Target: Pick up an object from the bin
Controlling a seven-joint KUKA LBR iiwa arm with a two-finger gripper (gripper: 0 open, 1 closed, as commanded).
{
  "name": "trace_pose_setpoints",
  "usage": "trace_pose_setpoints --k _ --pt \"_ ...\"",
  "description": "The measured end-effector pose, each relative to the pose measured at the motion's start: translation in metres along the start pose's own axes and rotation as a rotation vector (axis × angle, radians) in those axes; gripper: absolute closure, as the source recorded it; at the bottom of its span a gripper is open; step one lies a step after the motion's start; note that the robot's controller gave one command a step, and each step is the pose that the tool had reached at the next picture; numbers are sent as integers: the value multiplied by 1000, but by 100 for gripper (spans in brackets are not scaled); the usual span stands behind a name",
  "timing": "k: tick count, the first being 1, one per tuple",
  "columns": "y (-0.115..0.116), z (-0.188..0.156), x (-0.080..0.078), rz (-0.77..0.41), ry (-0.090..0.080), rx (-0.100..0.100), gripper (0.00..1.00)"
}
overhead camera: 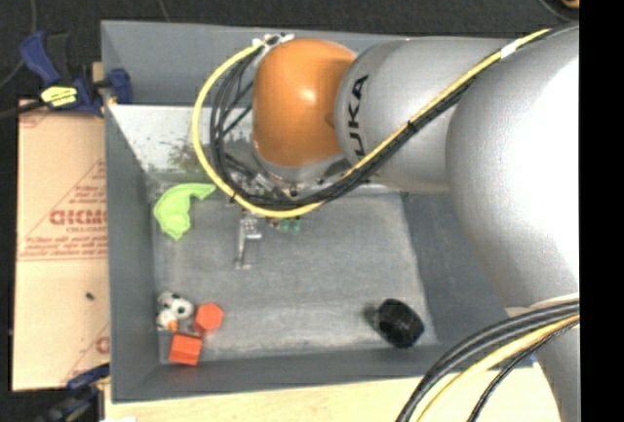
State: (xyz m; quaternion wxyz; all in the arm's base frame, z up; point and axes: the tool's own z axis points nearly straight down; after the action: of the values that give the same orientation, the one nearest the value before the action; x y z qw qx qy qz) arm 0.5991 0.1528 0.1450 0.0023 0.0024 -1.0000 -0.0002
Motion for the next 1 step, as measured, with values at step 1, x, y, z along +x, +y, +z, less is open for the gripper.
trace_pose_setpoints --k 1 --pt "-1 -5 -2 4 -8 -1 0"
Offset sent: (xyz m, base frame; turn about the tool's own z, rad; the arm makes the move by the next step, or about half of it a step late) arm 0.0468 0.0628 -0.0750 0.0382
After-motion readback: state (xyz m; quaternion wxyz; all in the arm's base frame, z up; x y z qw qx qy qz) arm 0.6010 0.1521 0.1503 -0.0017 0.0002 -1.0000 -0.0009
